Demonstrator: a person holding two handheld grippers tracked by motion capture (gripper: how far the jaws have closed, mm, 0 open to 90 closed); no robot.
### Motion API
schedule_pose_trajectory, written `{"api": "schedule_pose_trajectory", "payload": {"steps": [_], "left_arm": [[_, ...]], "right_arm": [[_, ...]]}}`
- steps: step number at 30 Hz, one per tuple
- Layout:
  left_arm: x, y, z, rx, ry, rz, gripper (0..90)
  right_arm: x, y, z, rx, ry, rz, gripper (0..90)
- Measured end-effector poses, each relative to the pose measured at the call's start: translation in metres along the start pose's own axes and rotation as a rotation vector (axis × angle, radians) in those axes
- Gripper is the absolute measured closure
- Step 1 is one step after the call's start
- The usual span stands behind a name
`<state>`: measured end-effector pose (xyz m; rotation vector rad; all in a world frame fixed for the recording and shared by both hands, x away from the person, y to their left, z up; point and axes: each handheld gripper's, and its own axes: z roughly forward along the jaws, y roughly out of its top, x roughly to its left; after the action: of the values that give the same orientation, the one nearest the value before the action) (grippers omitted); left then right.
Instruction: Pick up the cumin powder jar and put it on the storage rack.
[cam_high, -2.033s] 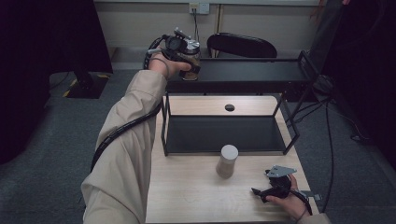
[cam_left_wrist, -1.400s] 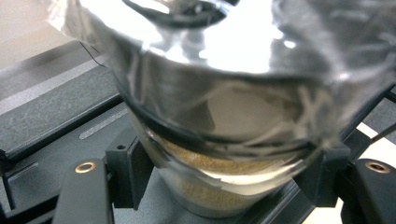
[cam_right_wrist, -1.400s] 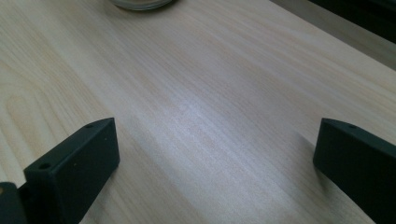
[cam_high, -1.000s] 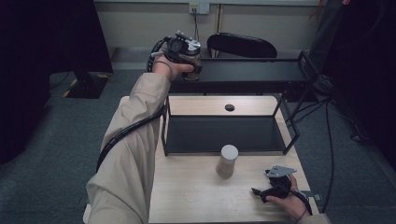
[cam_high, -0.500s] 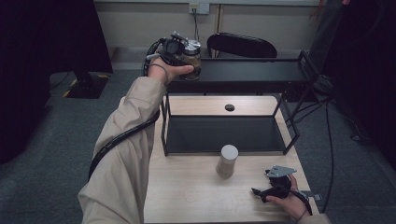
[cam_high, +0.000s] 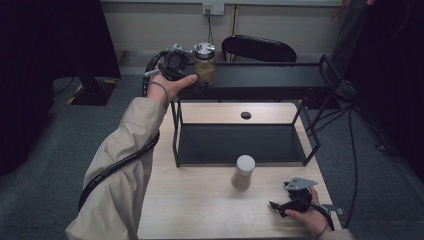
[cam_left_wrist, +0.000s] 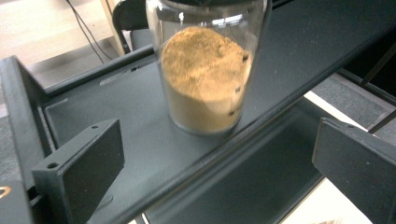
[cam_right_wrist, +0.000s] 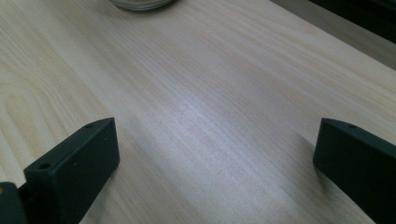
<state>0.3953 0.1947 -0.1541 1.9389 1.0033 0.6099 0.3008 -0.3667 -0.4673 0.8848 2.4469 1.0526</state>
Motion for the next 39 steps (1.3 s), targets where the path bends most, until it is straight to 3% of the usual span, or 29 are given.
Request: {"api": "schedule_pose_trajectory", "payload": {"steps": [6,26,39], "left_arm": [[-0.004,-0.012,-0.007,-0.009,-0.002,0.022,1.1],[-0.018,-0.065,-0.014,-0.004,-0.071,0.069,1.2],[-0.025,-0.110,-0.011,0.008,-0.093,0.078,1.2]], "right_arm": [[0.000,0.000,0.000,0.000,0.000,0.000,0.0],[0.001,0.000,0.000,0.000,-0.003,0.003,0.0],[0.001,0.000,0.000,0.001,-0.004,0.004,0.0]]}}
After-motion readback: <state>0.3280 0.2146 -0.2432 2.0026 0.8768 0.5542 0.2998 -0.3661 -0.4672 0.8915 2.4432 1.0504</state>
